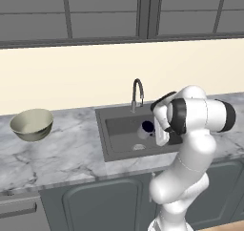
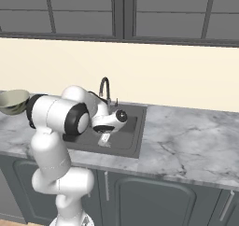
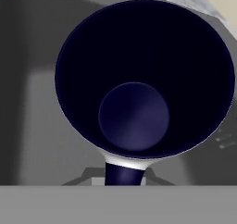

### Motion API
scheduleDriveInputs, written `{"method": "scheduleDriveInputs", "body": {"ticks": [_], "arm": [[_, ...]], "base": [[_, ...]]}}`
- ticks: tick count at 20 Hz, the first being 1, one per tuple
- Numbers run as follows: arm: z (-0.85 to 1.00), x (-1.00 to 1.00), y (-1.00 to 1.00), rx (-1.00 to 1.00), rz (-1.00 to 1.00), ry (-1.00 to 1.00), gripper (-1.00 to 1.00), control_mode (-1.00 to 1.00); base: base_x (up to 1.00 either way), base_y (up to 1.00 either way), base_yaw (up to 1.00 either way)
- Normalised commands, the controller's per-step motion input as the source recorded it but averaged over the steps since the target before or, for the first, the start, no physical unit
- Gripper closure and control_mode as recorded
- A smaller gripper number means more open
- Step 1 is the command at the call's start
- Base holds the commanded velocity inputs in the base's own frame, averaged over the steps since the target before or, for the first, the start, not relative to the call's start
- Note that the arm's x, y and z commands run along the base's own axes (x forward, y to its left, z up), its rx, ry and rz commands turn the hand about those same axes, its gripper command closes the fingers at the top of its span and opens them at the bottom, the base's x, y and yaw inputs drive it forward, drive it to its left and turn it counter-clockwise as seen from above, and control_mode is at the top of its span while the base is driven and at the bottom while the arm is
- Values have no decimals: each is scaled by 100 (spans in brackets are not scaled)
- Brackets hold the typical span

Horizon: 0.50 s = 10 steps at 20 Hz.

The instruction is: Pick the mug and place it in the sink. Pick the bowl and place it in the open cabinet and then close the cabinet.

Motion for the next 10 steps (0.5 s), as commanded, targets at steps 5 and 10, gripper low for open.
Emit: {"method": "scheduleDriveInputs", "body": {"ticks": [5, 10], "arm": [[-36, 1, 0, 0, 0, -5, 100, -100], [-37, 0, 0, 0, 0, -7, 100, -100]], "base": [[0, 0, 0], [0, 0, 0]]}}
